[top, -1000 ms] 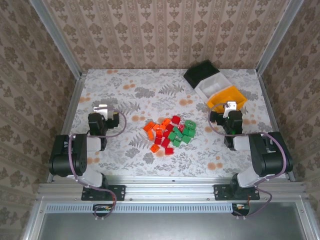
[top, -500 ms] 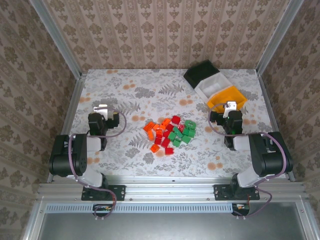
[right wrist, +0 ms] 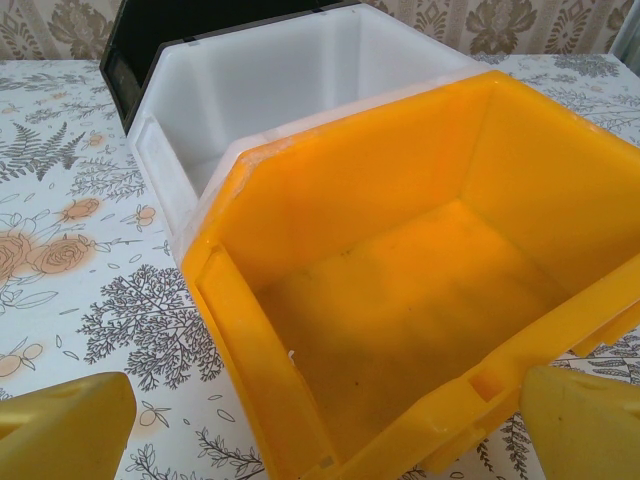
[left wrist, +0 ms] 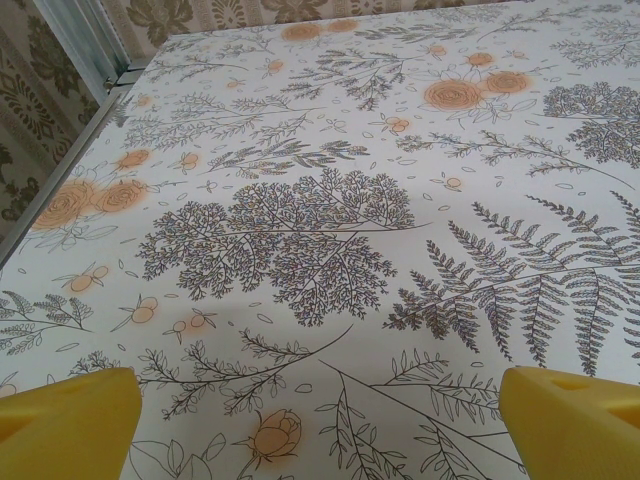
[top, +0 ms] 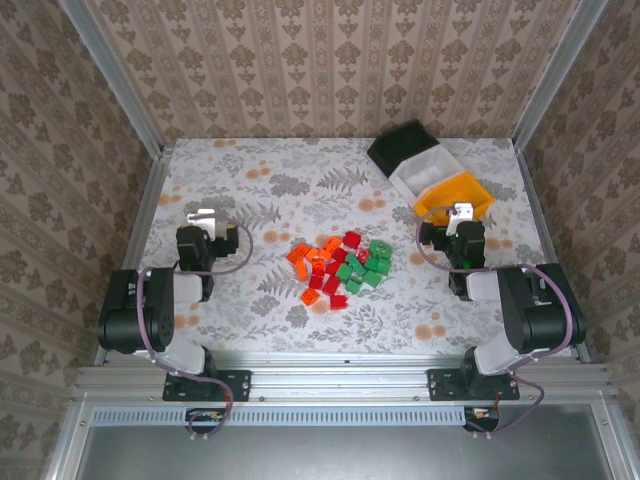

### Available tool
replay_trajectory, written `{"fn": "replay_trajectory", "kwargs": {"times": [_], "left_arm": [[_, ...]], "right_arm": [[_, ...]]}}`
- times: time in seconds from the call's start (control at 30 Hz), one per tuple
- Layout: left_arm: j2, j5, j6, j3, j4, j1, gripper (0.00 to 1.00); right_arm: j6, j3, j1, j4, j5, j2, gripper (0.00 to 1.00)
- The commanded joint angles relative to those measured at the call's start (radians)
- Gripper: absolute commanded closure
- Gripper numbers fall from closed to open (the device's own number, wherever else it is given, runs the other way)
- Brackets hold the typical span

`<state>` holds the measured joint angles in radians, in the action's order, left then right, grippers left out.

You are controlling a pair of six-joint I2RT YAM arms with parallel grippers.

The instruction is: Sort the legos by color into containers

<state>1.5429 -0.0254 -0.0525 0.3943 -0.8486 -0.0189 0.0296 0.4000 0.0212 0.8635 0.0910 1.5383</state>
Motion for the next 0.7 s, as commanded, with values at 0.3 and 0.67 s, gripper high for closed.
{"fn": "replay_trajectory", "kwargs": {"times": [0.3, 0.67], "left_arm": [[-0.064, -0.028, -0.003, 0.056, 0.116, -0.01, 0.0], [-0.393, -0.015, 0.307, 0.486, 0.761, -0.096, 0.0]], "right_arm": [[0.015, 0.036, 0.005, -0.078, 0.036, -0.05, 0.0], [0.492, 0.559, -0.006, -0.973, 0.084, -0.325, 0.0]]}}
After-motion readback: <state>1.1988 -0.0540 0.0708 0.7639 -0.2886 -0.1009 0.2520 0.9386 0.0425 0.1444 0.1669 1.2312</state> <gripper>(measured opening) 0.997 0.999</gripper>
